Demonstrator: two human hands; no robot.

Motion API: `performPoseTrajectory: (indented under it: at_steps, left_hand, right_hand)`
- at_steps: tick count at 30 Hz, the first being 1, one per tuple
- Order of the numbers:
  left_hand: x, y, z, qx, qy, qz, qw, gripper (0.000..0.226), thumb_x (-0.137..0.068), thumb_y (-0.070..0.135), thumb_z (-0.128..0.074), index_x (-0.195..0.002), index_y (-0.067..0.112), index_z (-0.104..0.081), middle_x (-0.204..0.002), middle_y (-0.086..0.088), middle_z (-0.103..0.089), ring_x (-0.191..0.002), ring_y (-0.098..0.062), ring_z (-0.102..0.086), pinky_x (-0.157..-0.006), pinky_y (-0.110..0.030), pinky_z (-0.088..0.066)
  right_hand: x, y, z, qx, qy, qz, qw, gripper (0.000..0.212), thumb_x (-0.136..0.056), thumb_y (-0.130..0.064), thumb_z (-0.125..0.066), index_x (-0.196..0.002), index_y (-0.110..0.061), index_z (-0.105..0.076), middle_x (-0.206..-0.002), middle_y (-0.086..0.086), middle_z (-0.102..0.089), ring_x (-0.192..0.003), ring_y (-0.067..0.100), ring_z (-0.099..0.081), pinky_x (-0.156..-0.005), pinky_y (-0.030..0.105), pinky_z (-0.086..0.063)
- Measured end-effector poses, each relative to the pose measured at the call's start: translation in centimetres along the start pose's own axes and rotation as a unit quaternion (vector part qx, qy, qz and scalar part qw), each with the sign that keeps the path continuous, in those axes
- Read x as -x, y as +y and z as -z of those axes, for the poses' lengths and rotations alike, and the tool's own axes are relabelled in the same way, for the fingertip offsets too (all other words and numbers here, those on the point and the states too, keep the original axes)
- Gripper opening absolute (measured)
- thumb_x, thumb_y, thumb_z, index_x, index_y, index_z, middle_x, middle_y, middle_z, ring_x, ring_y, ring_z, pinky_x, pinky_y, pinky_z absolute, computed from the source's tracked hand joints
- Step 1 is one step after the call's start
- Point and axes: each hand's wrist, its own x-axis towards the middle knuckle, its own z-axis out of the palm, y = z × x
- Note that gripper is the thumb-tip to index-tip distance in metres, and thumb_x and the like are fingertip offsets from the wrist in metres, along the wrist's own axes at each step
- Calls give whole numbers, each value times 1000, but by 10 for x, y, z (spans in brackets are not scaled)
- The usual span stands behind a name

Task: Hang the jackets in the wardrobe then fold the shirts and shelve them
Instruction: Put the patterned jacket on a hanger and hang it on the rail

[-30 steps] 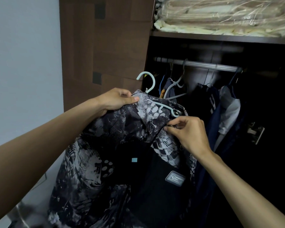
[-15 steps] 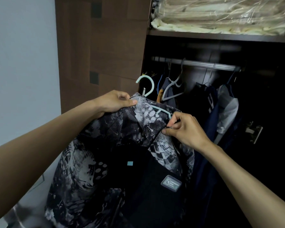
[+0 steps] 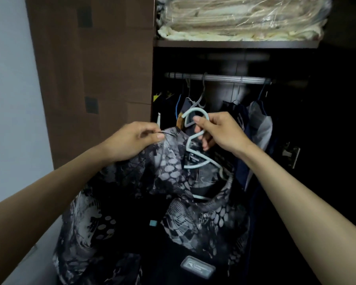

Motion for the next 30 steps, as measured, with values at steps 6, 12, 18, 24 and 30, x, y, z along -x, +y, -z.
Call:
performPoseTrajectory:
  at_steps: [6,12,18,24,30]
  left_hand:
    - [17,-31,37,-50,148,17,988,25,-100,41,-55,-93,20,-66,-92,0,-71,-95,-21,-68,-82,-35,-48]
    - [10,5,23,-5,203,-27,979,20,-103,28,-55,-96,21,-72,-91,5,-74,-79,2,-67,-82,-28,-53]
    - [5,7,20,-112,11,111,987,22,-94,46,-64,-88,26,-72,-86,7,-73,-77,-6,-66,-69,-23,-49]
    - [21,-3,-23,-76,54,39,995,36,-97,36,-63,-73,10,-70,-54,11,-58,-52,2,-53,-53,-12,-36]
    - [1,30,-17,-114,187,-33,975,29,-99,42,-58,-79,24,-68,-66,4,-65,-63,-14,-60,-58,-32,-46]
  right_hand:
    - [9,8,30,8,51,-24,998,38,-107,-28,-51,-80,-4,-63,-63,14,-66,-40,18,-54,-38,25,-45]
    - [1,-20,4,77,25,42,996,43,-107,-30,-50,-71,-10,-61,-58,14,-65,-44,23,-60,-40,25,-49]
    - [10,-6,-9,146,47,57,986,42,-106,-33,-51,-72,-10,-61,-57,11,-68,-45,14,-64,-46,19,-46]
    - [9,-2,-7,232,103,71,965,43,-103,-45,-49,-69,-21,-61,-52,-8,-67,-50,3,-66,-68,38,-58]
    - [9,-8,-21,217,57,73,972,43,-103,-41,-50,-69,-19,-62,-54,-2,-67,-50,6,-66,-64,40,-58]
